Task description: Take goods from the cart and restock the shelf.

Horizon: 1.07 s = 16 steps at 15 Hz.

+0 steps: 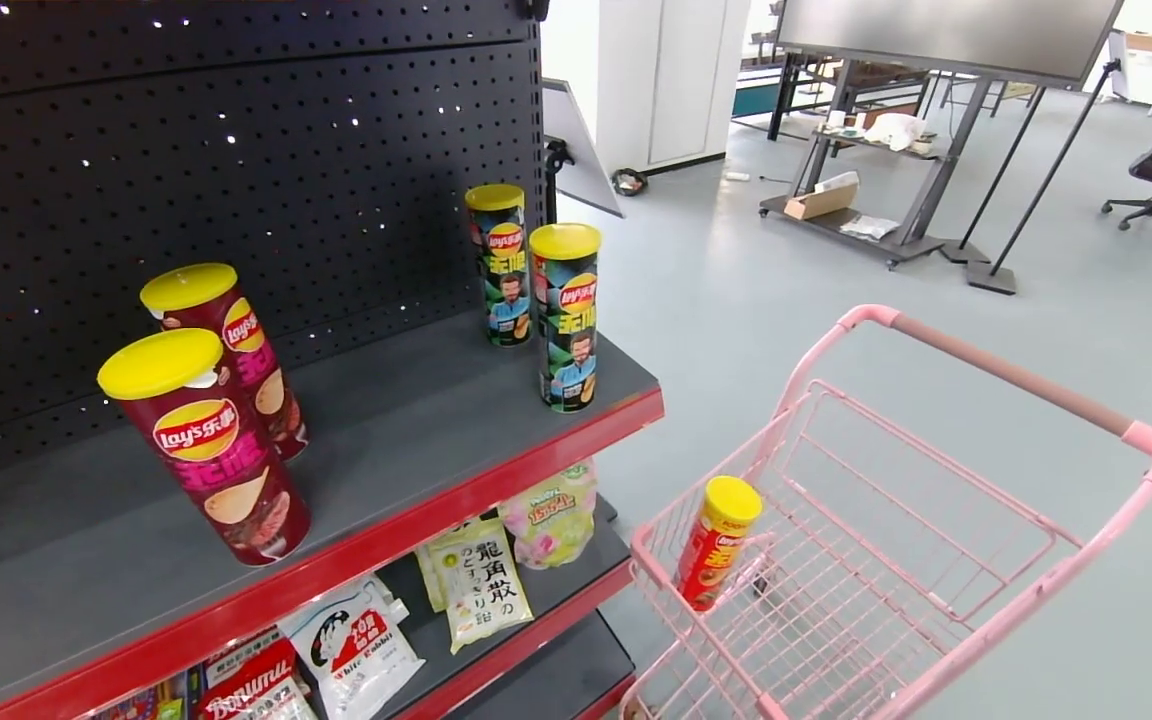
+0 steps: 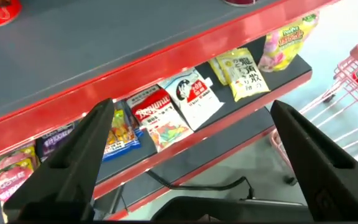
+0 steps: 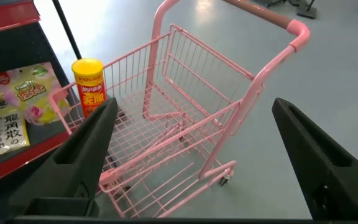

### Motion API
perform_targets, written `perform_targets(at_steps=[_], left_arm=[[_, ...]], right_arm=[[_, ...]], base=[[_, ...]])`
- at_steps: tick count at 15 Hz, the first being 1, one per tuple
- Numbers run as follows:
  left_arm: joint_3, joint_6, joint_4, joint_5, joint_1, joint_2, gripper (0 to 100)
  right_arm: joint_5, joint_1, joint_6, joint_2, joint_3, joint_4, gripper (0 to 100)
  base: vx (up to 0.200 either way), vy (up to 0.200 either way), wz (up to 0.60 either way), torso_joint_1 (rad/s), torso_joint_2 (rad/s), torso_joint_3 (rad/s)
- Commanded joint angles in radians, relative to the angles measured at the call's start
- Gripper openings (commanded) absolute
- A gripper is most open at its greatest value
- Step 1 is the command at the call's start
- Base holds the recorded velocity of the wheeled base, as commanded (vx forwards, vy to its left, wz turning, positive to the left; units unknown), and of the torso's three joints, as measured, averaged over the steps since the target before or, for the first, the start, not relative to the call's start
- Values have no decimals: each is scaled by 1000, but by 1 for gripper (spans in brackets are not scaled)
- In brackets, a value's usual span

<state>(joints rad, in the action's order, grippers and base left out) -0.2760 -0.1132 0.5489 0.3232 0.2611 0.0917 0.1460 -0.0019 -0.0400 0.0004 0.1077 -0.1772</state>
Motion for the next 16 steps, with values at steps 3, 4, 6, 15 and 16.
perform_targets(at_steps=[3, 4, 6, 15, 16], left_arm=[[0, 1, 0, 2, 0, 3, 100], [0, 3, 0, 2, 0, 2, 100], [3, 4, -6, 4, 0, 2, 100], [273, 156, -592, -159, 0, 3, 100], [274, 156, -593, -162, 0, 3, 100]], right_arm=[[1, 0, 0, 0, 0, -1, 100], [1, 0, 0, 0, 0, -1, 100], [1, 0, 2, 0, 0, -1, 100], [0, 0, 0, 0, 0, -1, 100], [0, 0, 0, 0, 0, -1, 100]], base=[[0, 0, 0, -141, 344, 193], [0, 0, 0, -134, 339, 183], [0, 0, 0, -144, 349, 200], [0, 0, 0, -144, 361, 216], [0, 0, 0, -154, 383, 237]])
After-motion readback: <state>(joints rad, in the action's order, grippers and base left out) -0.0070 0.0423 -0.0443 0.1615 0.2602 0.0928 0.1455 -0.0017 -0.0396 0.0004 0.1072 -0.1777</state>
